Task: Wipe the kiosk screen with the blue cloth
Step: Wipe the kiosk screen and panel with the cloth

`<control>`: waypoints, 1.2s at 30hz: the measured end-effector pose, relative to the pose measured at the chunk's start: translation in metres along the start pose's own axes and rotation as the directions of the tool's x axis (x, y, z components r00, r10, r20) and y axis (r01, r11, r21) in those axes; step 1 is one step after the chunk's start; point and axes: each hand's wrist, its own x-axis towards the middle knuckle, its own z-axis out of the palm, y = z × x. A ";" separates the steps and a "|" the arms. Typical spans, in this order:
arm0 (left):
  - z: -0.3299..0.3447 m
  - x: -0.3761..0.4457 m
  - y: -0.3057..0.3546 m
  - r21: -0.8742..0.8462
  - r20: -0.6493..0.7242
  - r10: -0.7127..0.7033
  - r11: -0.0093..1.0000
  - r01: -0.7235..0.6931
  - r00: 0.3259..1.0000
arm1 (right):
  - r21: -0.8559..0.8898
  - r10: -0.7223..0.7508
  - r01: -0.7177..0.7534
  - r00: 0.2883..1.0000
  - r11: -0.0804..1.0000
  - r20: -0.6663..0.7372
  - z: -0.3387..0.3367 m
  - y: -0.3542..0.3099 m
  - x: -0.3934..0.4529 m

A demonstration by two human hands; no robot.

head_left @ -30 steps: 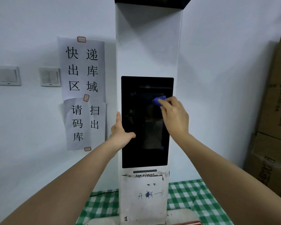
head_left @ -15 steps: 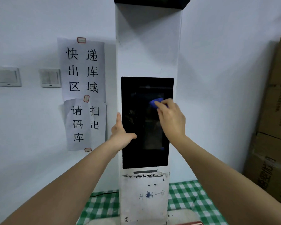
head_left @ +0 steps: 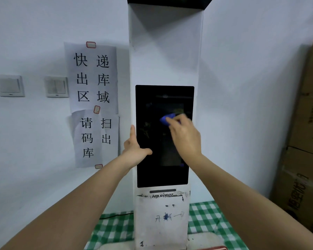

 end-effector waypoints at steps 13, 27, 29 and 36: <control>0.001 0.002 -0.006 0.029 -0.018 0.019 0.999 -0.018 1.000 | -0.084 -0.281 0.289 0.955 0.954 0.099 0.010 -0.008 -0.001; 0.001 0.009 -0.013 0.039 -0.059 0.049 0.998 -0.047 0.997 | -0.118 -0.255 0.261 0.965 0.958 0.068 0.024 -0.019 -0.008; 0.003 0.009 -0.015 -0.011 -0.080 0.062 0.998 -0.063 0.995 | -0.132 -0.377 0.393 0.917 0.910 0.132 0.018 -0.015 -0.007; 0.001 0.005 -0.022 -0.146 0.010 0.011 0.989 -0.009 1.000 | -0.046 -0.101 0.097 0.991 0.994 -0.091 0.012 -0.027 0.028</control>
